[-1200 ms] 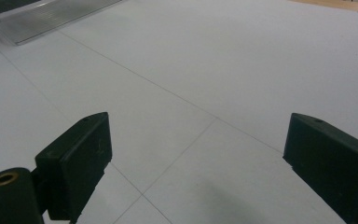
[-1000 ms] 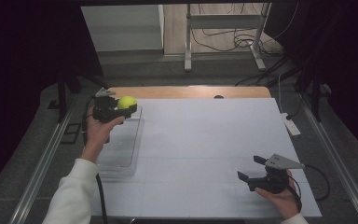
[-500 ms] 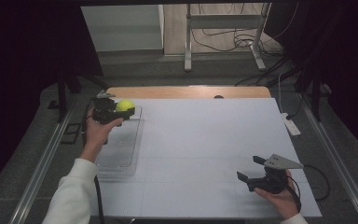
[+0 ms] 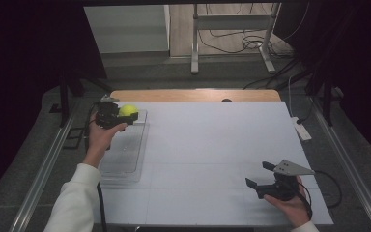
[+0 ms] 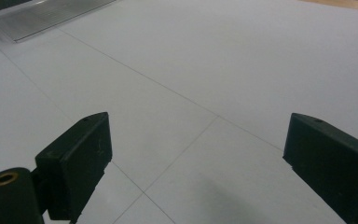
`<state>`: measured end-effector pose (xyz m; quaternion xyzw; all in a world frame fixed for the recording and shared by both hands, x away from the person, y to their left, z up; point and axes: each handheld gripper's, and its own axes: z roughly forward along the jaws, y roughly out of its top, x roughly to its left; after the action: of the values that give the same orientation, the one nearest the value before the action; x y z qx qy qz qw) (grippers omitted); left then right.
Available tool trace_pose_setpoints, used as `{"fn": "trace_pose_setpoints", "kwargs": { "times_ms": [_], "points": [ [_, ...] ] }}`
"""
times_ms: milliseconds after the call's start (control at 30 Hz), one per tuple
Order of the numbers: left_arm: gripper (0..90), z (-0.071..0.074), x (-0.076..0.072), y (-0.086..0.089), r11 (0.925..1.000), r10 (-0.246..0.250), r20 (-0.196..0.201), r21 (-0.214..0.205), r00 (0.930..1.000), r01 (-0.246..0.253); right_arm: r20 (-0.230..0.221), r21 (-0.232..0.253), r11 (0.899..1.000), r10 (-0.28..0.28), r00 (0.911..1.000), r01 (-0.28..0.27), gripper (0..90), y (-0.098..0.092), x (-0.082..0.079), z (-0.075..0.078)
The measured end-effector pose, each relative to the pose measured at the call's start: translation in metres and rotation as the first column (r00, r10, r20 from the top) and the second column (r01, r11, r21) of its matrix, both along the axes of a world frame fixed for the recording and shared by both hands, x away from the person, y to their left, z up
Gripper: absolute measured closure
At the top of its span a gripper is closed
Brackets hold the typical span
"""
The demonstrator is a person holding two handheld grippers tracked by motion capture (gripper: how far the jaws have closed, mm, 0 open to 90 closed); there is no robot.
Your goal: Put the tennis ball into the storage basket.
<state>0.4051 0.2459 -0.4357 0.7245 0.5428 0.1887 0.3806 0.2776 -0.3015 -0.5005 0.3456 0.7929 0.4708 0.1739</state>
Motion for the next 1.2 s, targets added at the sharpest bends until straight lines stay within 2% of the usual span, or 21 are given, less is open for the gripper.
{"fn": "trace_pose_setpoints", "kwargs": {
  "times_ms": [600, 767, 1200],
  "points": [
    [27.1, -0.003, 0.003, 0.019, 0.9978, 0.066, -0.025, 0.006, 0.9975, -0.066, -0.005, 0.002, 1.0, 0.001, 1.0, -0.001, 8.1, 0.001, 0.0, -0.001],
    [27.1, -0.001, 0.007, 0.021, 0.9965, 0.078, -0.033, 0.033, 0.9964, -0.077, -0.008, 0.002, 1.0, 0.001, 1.0, -0.001, 8.1, 0.0, 0.002, -0.001],
    [27.1, -0.006, 0.01, 0.027, 0.9942, 0.1, -0.065, 0.046, 0.9929, -0.097, -0.006, 0.0, 1.0, 0.001, 1.0, -0.001, 8.1, 0.0, 0.002, -0.001]
  ]
}}
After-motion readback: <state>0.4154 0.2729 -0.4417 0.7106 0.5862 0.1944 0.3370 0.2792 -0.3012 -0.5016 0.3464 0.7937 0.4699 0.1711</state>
